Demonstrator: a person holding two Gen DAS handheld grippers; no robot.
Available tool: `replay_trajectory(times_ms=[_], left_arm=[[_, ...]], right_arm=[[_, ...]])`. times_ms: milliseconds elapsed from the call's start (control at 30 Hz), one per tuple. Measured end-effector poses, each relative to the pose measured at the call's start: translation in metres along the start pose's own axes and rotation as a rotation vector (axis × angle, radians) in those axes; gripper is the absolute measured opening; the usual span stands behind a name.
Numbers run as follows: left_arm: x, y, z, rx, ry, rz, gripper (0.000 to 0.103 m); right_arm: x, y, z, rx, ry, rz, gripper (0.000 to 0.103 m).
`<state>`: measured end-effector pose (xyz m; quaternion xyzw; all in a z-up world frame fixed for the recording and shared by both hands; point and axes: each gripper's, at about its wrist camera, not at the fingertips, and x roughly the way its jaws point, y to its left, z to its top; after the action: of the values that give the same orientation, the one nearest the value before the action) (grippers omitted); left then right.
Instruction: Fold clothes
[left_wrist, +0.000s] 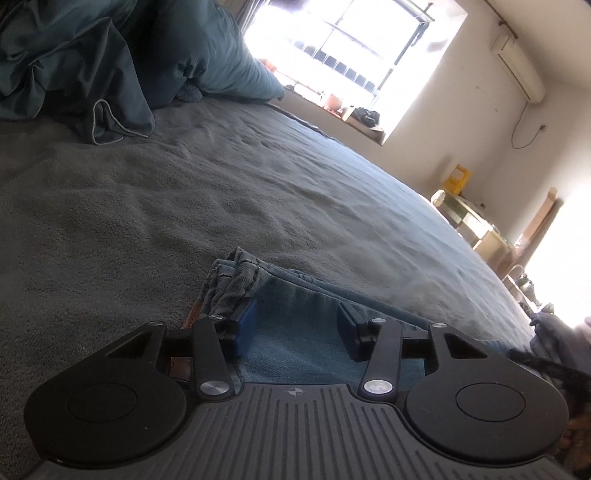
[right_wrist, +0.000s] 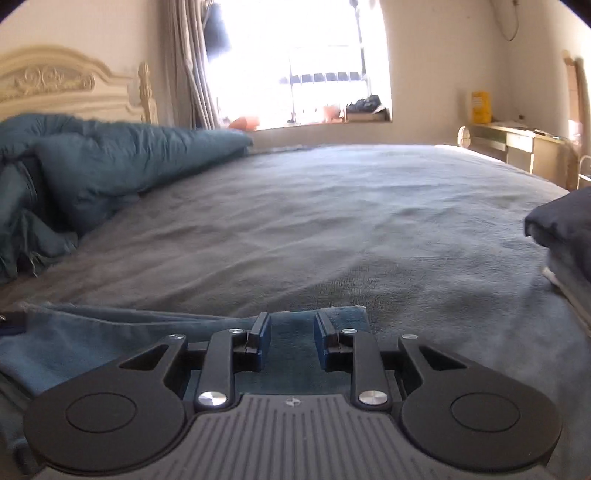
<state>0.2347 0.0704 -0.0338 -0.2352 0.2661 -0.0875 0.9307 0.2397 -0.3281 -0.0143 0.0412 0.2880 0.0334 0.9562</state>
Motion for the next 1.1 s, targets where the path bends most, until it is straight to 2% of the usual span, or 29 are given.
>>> replay_trajectory(times_ms=[33, 67, 133, 200, 233, 300, 333, 400, 467, 500, 533, 567, 600, 633, 700, 733, 800, 900, 933, 967, 1000, 1033, 1067, 1100], left_arm=[[0.000, 0.002, 0.000, -0.006, 0.000, -0.011, 0.048], [0.000, 0.003, 0.000, -0.014, 0.001, -0.016, 0.048], [0.000, 0.005, 0.000, -0.022, -0.002, -0.021, 0.048], [0.000, 0.007, 0.000, -0.031, -0.004, -0.029, 0.048], [0.000, 0.007, 0.000, -0.032, -0.005, -0.032, 0.048], [0.000, 0.007, 0.000, -0.029, -0.004, -0.034, 0.048], [0.000, 0.007, 0.000, -0.028, -0.003, -0.034, 0.048], [0.000, 0.007, 0.001, -0.027, -0.003, -0.035, 0.048], [-0.001, 0.007, 0.001, -0.037, -0.006, -0.045, 0.048], [-0.001, 0.008, 0.001, -0.042, -0.007, -0.051, 0.048], [-0.003, 0.007, 0.002, -0.044, -0.008, -0.050, 0.048], [-0.007, 0.006, 0.003, -0.037, -0.010, -0.044, 0.049], [-0.012, 0.003, 0.004, -0.020, -0.021, -0.034, 0.051], [-0.020, -0.002, 0.004, 0.003, -0.048, -0.013, 0.056], [-0.037, -0.015, 0.003, 0.074, -0.102, 0.011, 0.058], [-0.045, -0.022, 0.001, 0.111, -0.122, 0.011, 0.058], [-0.055, -0.035, -0.006, 0.159, -0.114, -0.017, 0.059], [-0.060, -0.056, -0.028, 0.270, -0.069, -0.027, 0.059], [-0.058, -0.061, -0.037, 0.324, -0.051, -0.002, 0.059], [-0.055, -0.064, -0.045, 0.373, -0.037, 0.022, 0.059], [-0.052, -0.065, -0.050, 0.408, -0.034, 0.040, 0.059], [-0.048, -0.065, -0.055, 0.442, -0.032, 0.058, 0.059], [-0.046, -0.066, -0.059, 0.471, -0.029, 0.073, 0.059], [-0.047, -0.067, -0.058, 0.482, -0.028, 0.078, 0.059]], right_arm=[[0.016, -0.010, -0.005, 0.009, 0.047, -0.056, 0.019], [0.019, -0.020, -0.008, 0.049, 0.050, -0.056, 0.010], [0.012, -0.030, -0.010, 0.109, 0.042, -0.066, 0.010], [-0.008, -0.026, -0.012, 0.050, 0.008, -0.204, 0.016], [-0.019, -0.027, -0.013, 0.053, -0.005, -0.230, 0.016], [-0.046, -0.029, -0.013, 0.122, -0.048, -0.136, 0.016], [-0.059, -0.028, -0.014, 0.153, -0.062, -0.036, 0.018], [-0.068, -0.019, -0.022, 0.165, -0.005, 0.123, 0.018], [-0.056, -0.017, -0.039, 0.129, 0.094, 0.084, 0.014], [-0.051, -0.022, -0.047, 0.116, 0.113, 0.025, 0.007], [-0.055, -0.029, -0.048, 0.172, 0.108, 0.020, 0.000], [-0.060, -0.037, -0.048, 0.238, 0.100, 0.024, 0.000], [-0.070, -0.035, -0.044, 0.255, 0.070, 0.010, 0.005], [-0.081, -0.027, -0.039, 0.213, 0.031, -0.015, 0.012], [-0.103, -0.006, -0.030, 0.126, -0.035, 0.002, 0.013], [-0.110, 0.003, -0.027, 0.109, -0.053, 0.056, 0.015], [-0.116, 0.025, -0.028, 0.076, -0.052, 0.188, 0.016], [-0.110, 0.058, -0.045, -0.014, -0.012, 0.314, 0.016], [-0.103, 0.065, -0.052, -0.047, 0.015, 0.337, 0.016], [-0.096, 0.069, -0.060, -0.079, 0.045, 0.334, 0.015], [-0.084, 0.070, -0.069, -0.111, 0.093, 0.274, 0.015], [-0.074, 0.068, -0.078, -0.136, 0.134, 0.190, 0.007], [-0.077, 0.064, -0.080, -0.117, 0.133, 0.176, 0.003], [-0.081, 0.059, -0.080, -0.091, 0.125, 0.172, 0.004]])
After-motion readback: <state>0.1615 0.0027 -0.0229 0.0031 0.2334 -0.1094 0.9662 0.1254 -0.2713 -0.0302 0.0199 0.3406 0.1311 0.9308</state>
